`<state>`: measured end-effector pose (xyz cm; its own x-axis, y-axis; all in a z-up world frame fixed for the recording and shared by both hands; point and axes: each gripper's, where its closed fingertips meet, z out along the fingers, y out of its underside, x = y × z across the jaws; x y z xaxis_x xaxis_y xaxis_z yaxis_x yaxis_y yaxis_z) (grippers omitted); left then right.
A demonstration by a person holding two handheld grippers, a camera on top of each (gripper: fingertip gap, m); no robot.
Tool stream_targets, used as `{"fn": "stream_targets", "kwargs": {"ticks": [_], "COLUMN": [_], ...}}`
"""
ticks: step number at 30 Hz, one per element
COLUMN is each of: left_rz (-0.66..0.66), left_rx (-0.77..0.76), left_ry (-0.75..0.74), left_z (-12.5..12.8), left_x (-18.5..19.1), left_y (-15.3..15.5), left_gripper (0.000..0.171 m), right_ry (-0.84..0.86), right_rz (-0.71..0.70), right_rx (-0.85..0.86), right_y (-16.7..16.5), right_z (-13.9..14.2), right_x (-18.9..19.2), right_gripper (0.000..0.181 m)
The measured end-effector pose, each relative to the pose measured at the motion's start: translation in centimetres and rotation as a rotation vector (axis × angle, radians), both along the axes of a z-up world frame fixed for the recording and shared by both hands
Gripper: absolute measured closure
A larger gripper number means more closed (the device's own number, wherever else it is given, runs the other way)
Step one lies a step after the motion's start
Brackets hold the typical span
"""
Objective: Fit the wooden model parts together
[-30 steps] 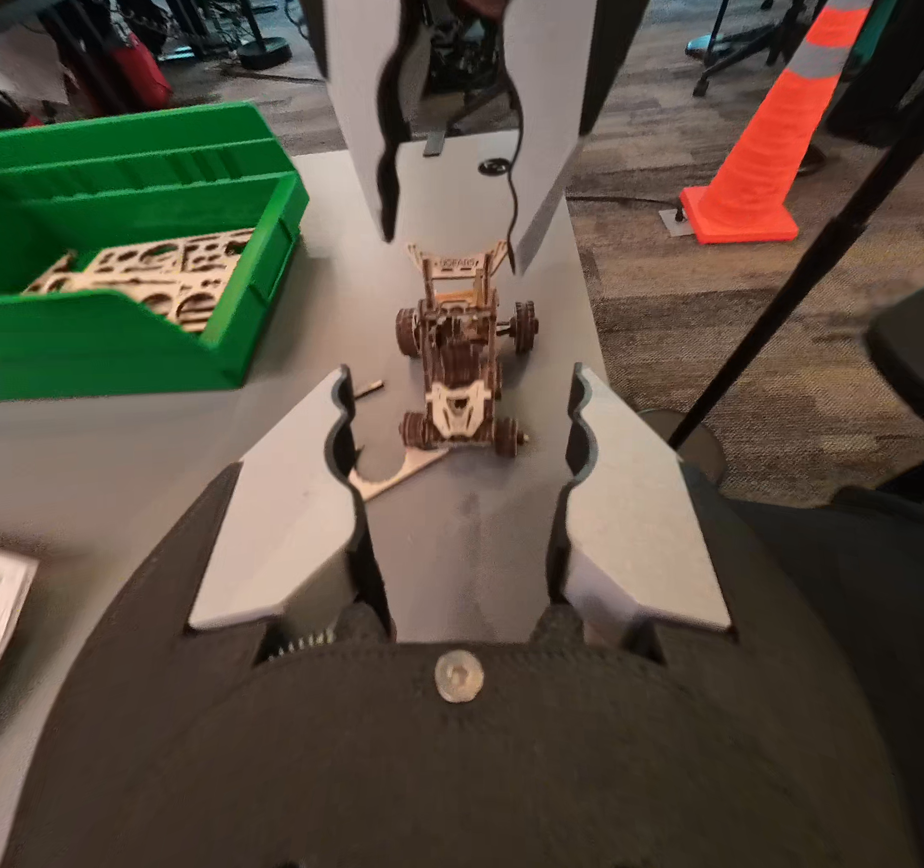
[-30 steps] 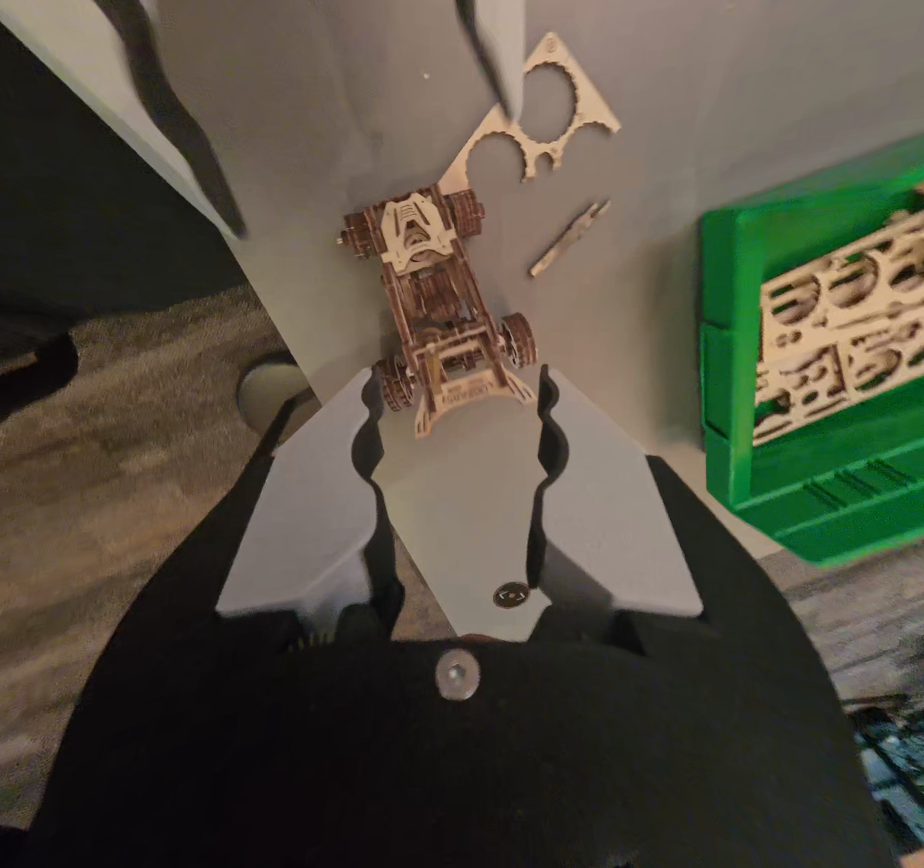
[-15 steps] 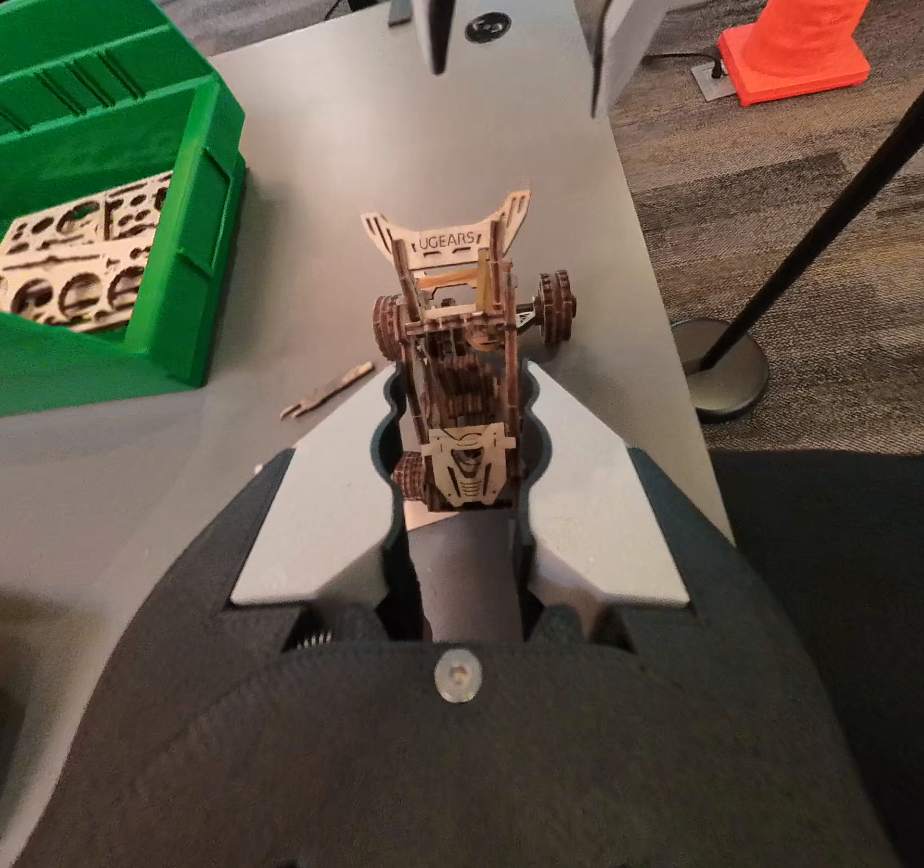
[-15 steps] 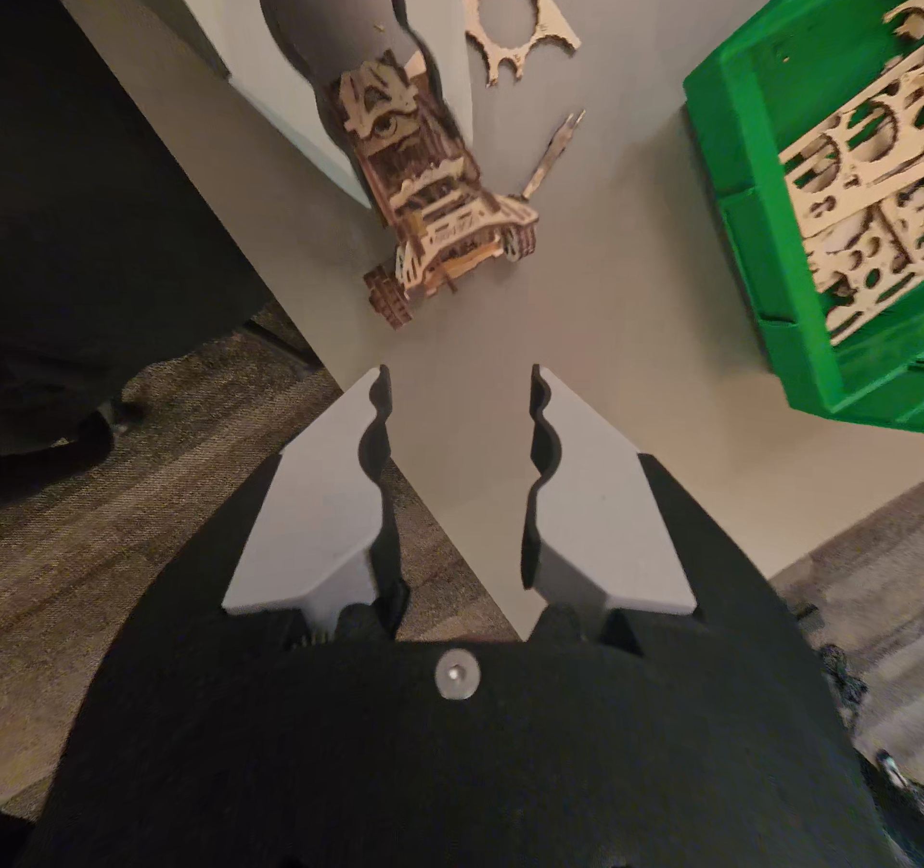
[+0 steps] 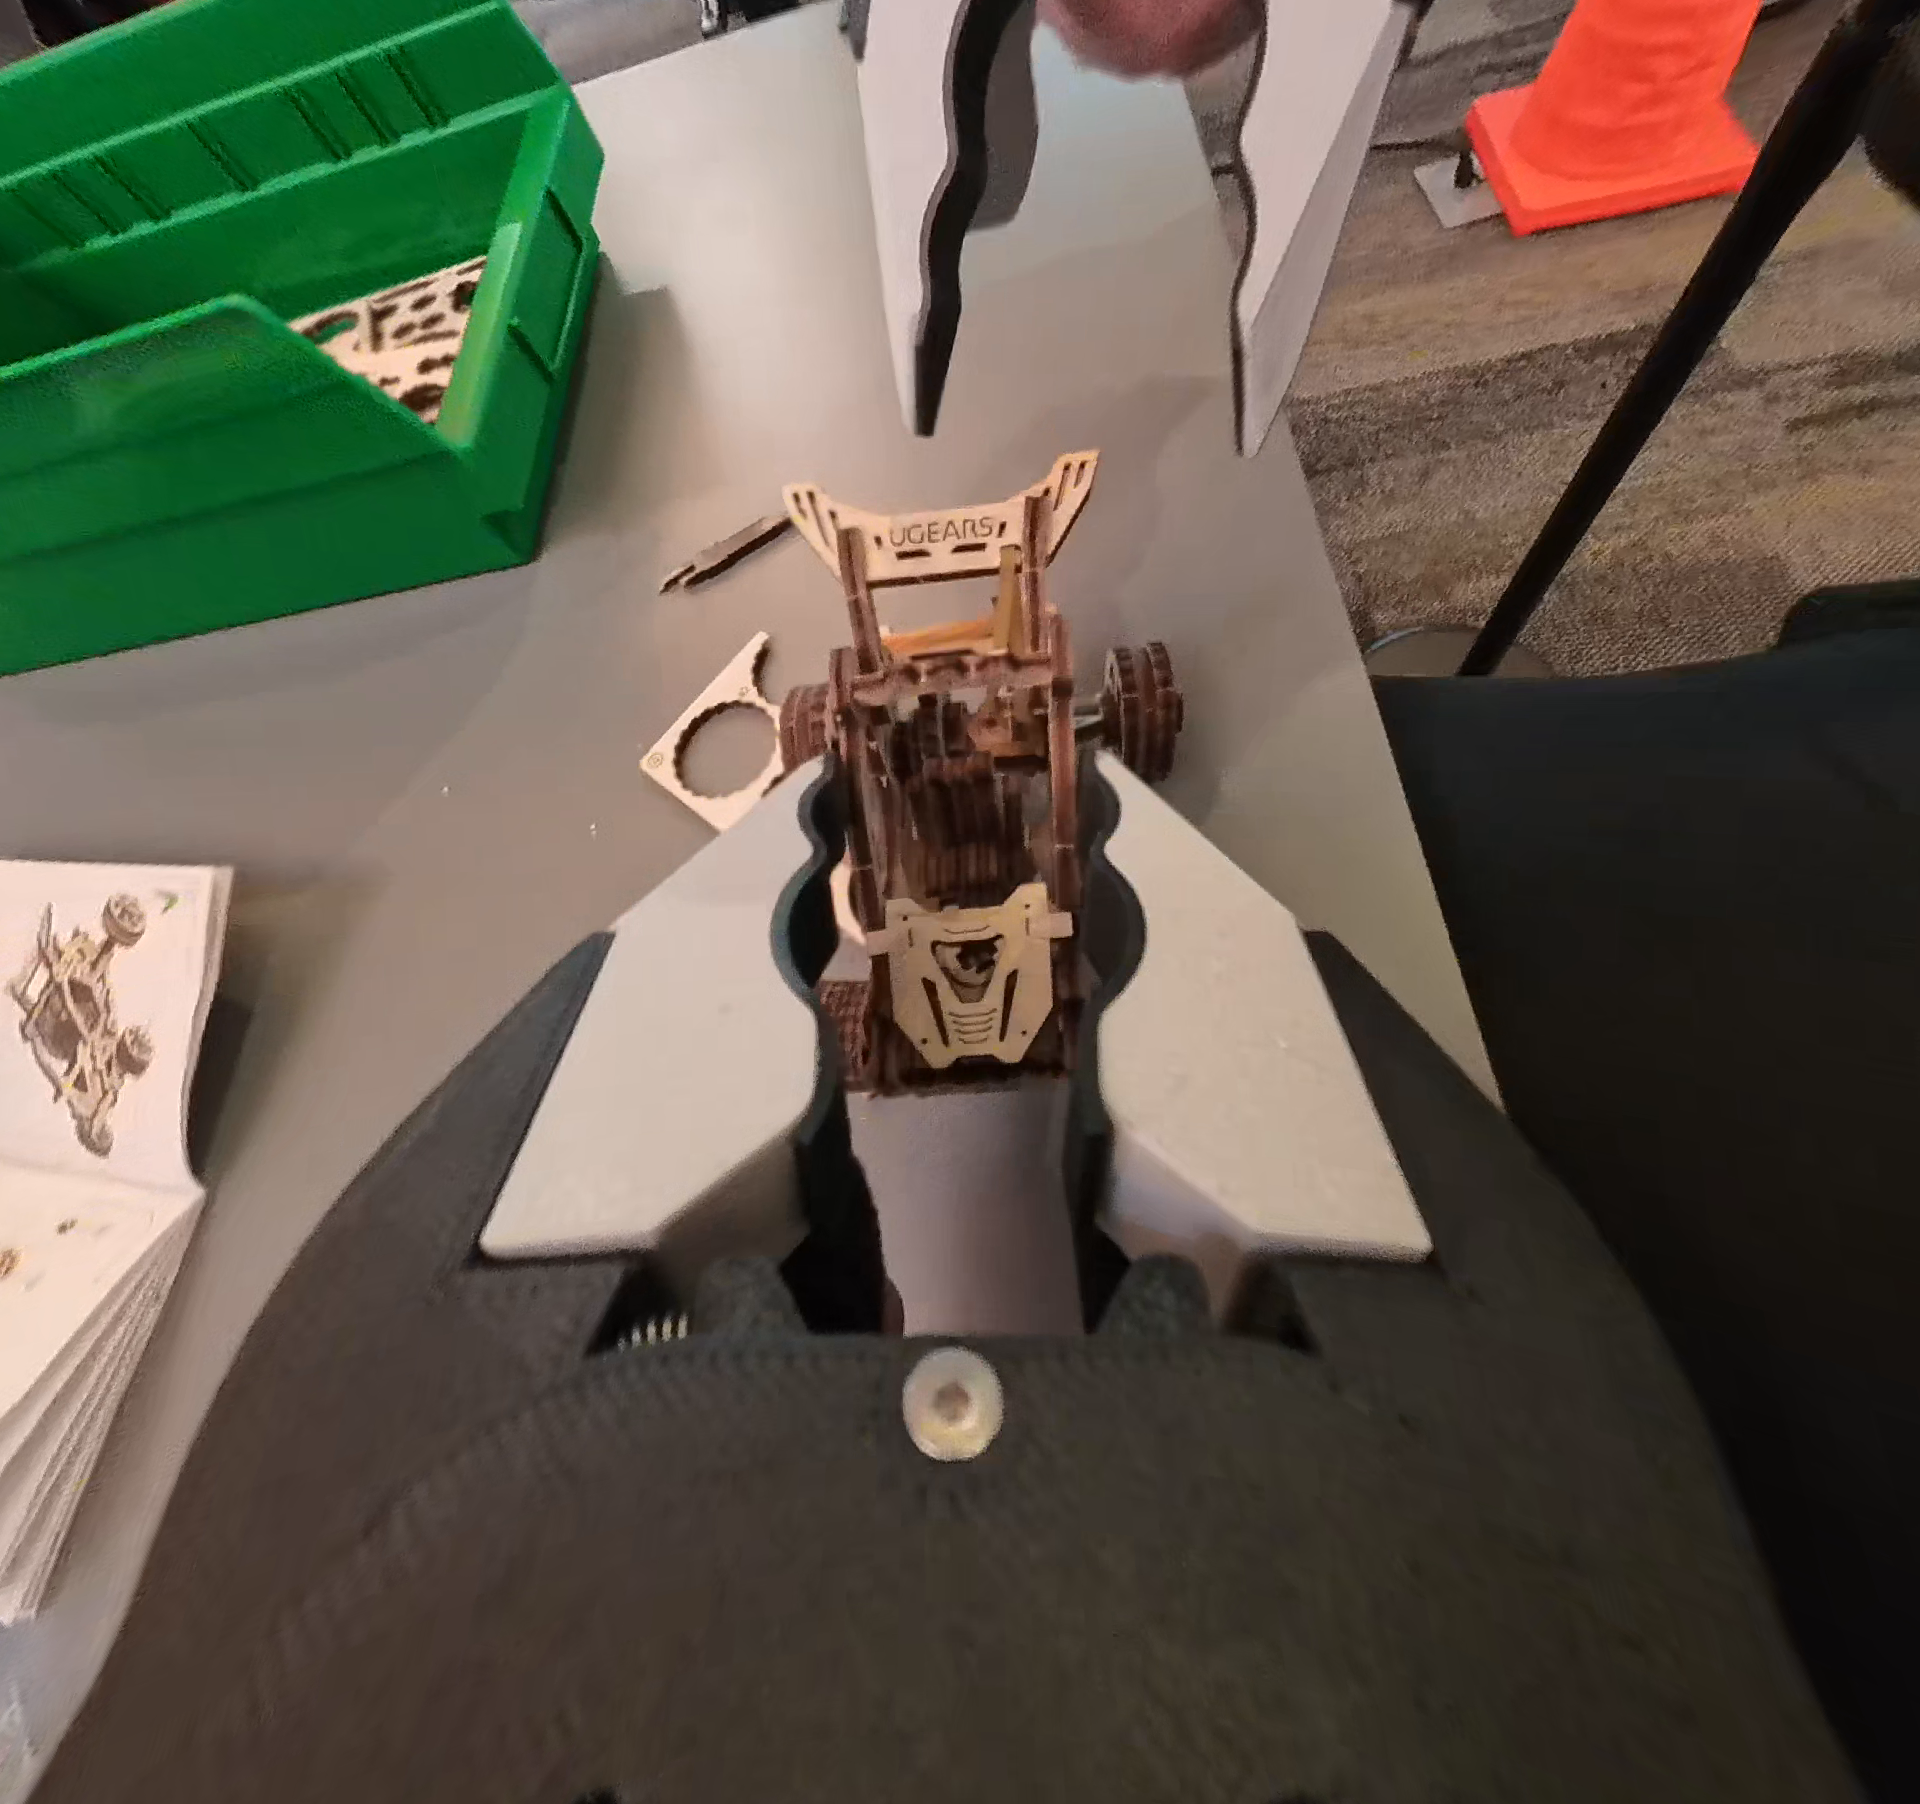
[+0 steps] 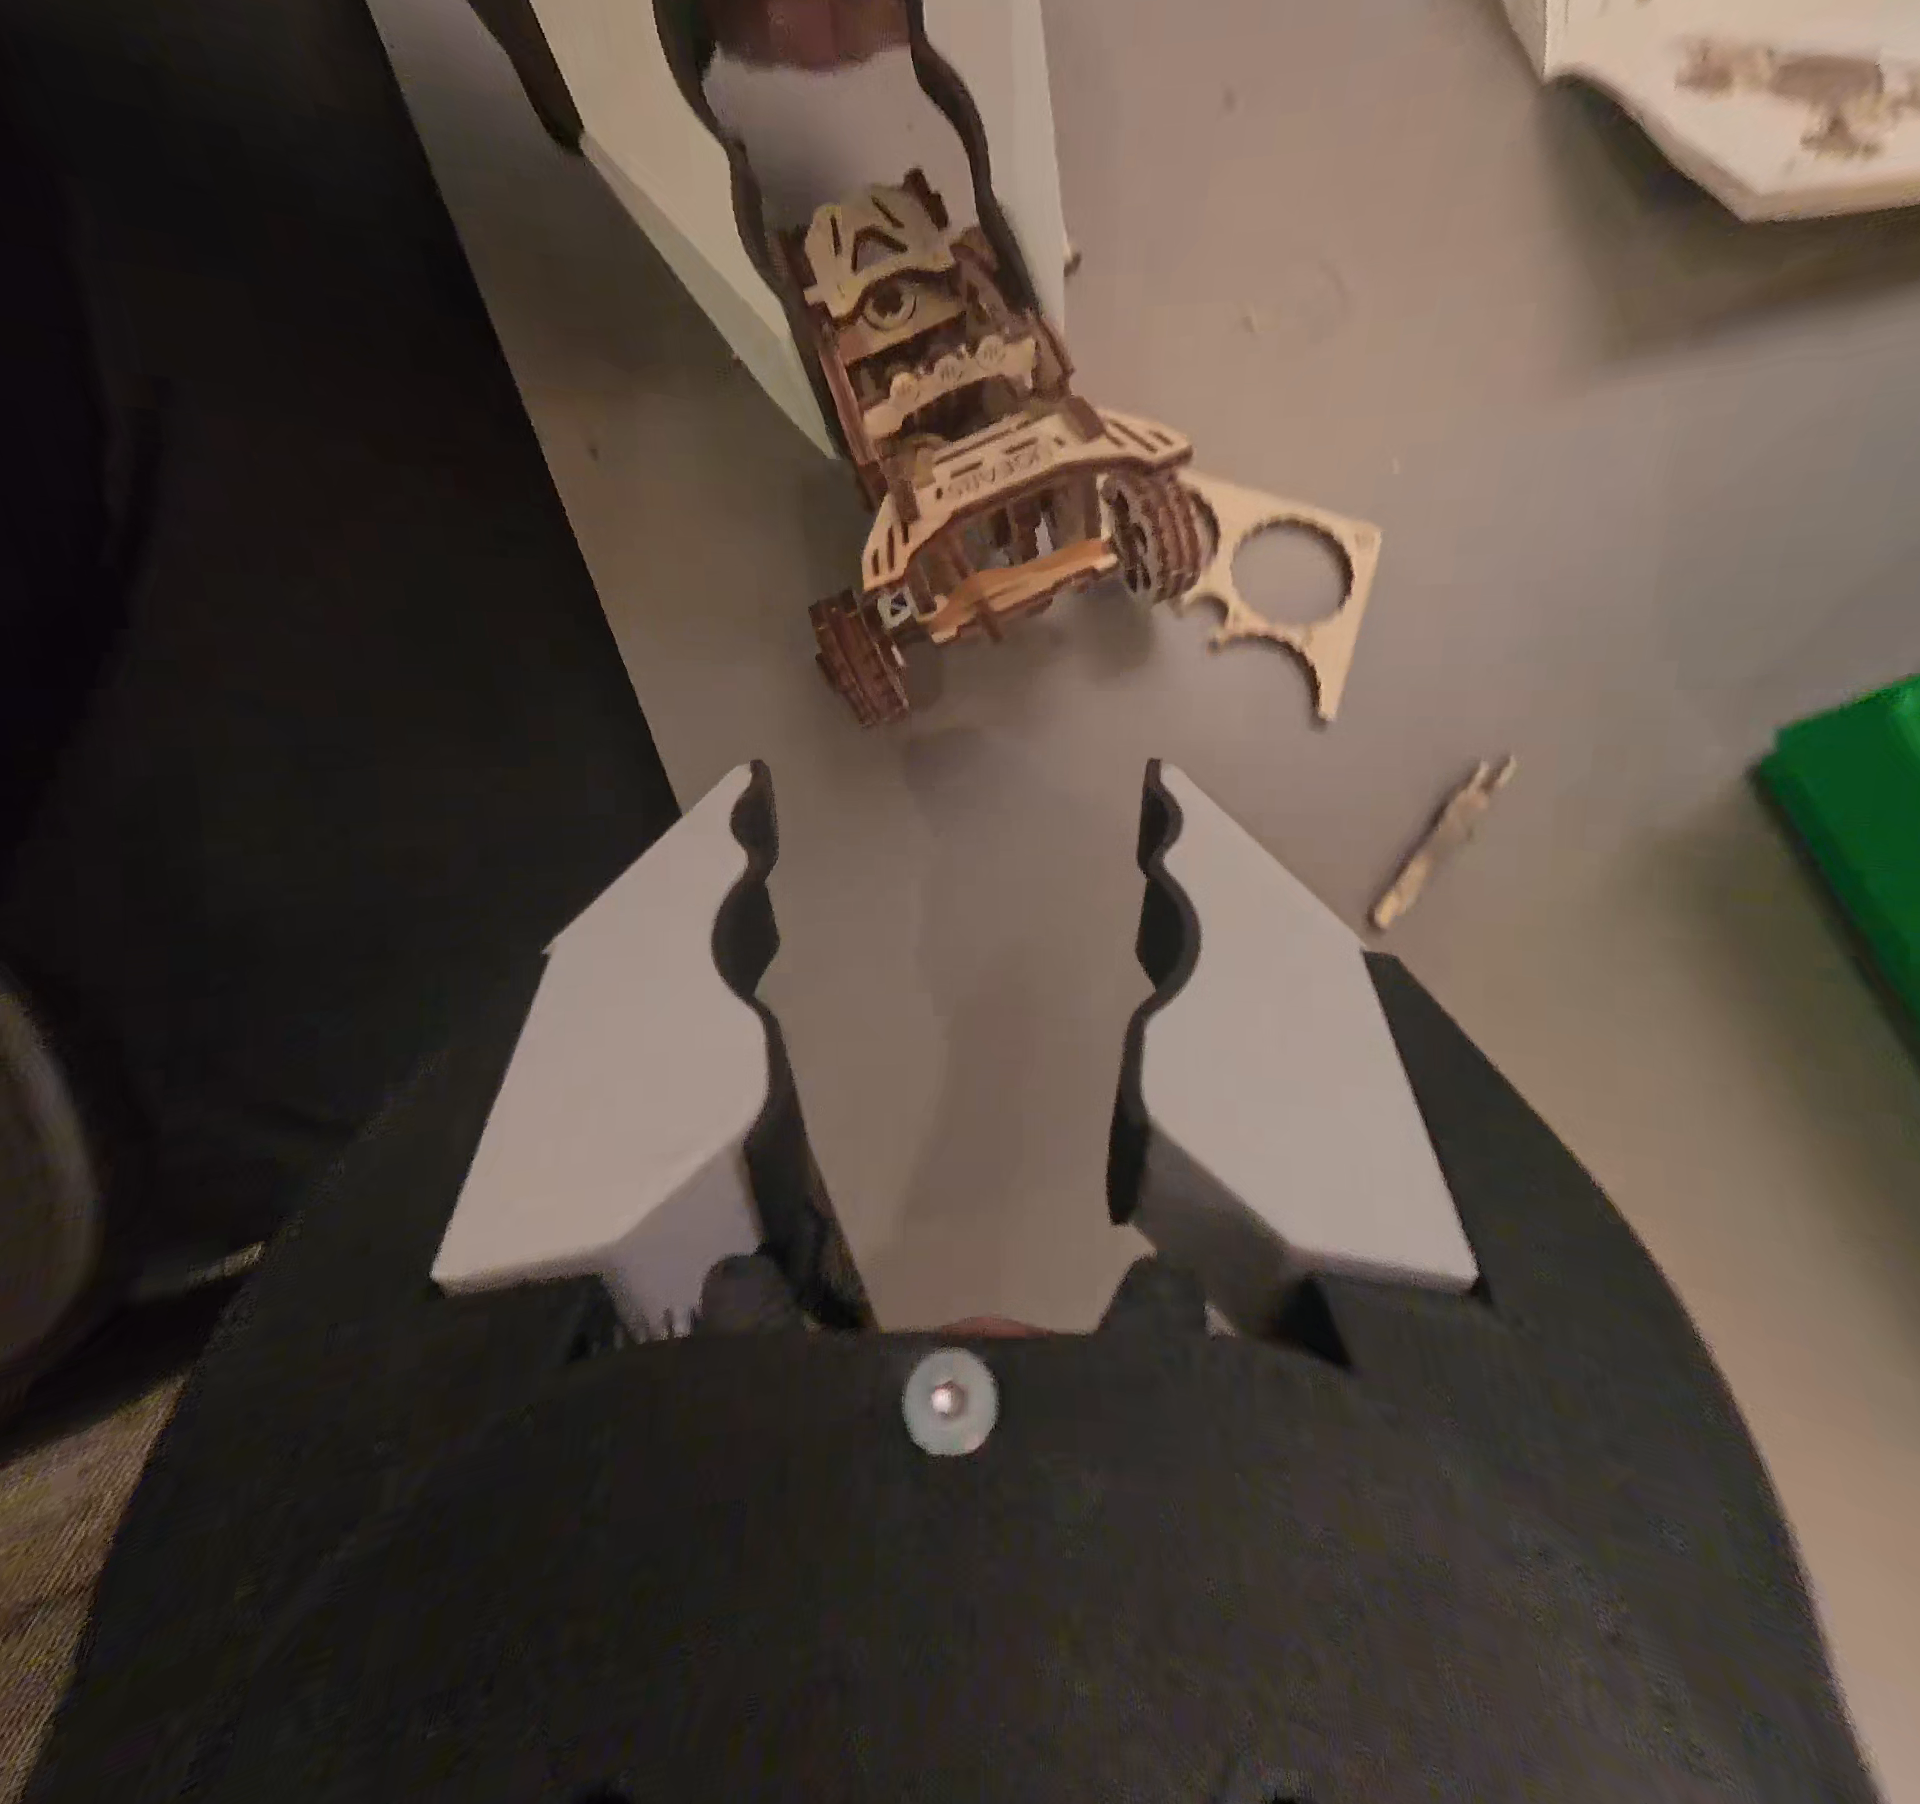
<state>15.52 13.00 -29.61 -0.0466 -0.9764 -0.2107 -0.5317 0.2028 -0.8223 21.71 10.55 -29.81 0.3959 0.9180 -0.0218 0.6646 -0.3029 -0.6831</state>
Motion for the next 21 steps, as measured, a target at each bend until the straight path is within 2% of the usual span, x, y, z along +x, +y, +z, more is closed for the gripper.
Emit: {"fn": "stream_targets", "kwargs": {"ticks": [5, 9, 13, 18, 21], "left_rz": [-0.014, 0.021, 0.107, 0.236, 0.287], "left_rx": [-0.024, -0.024, -0.016, -0.026, -0.076], "left_ry": [-0.087, -0.076, -0.04, -0.017, -0.032], "left_z": [1.8, 2.3, 2.6, 2.5, 2.2], "left_x": [-2.6, -5.9, -11.7, -20.6, -24.9], "left_y": [-0.7, -0.8, -0.5, 0.0, -0.1], "left_gripper": [0.131, 0.13, 0.13, 0.13, 0.13], "right_ry": [0.093, 0.104, 0.135, 0.127, 0.114], "right_rz": [0.064, 0.157, 0.222, 0.297, 0.335], "right_rx": [0.071, 0.072, 0.07, 0.05, 0.032], "right_y": [1.2, 1.6, 2.0, 1.7, 1.4], "right_z": [0.5, 0.0, -0.3, -1.3, -1.5], "right_x": [-3.9, -7.3, -9.7, -12.1, -13.8], "right_gripper": [0.102, 0.101, 0.105, 0.107, 0.107]}}
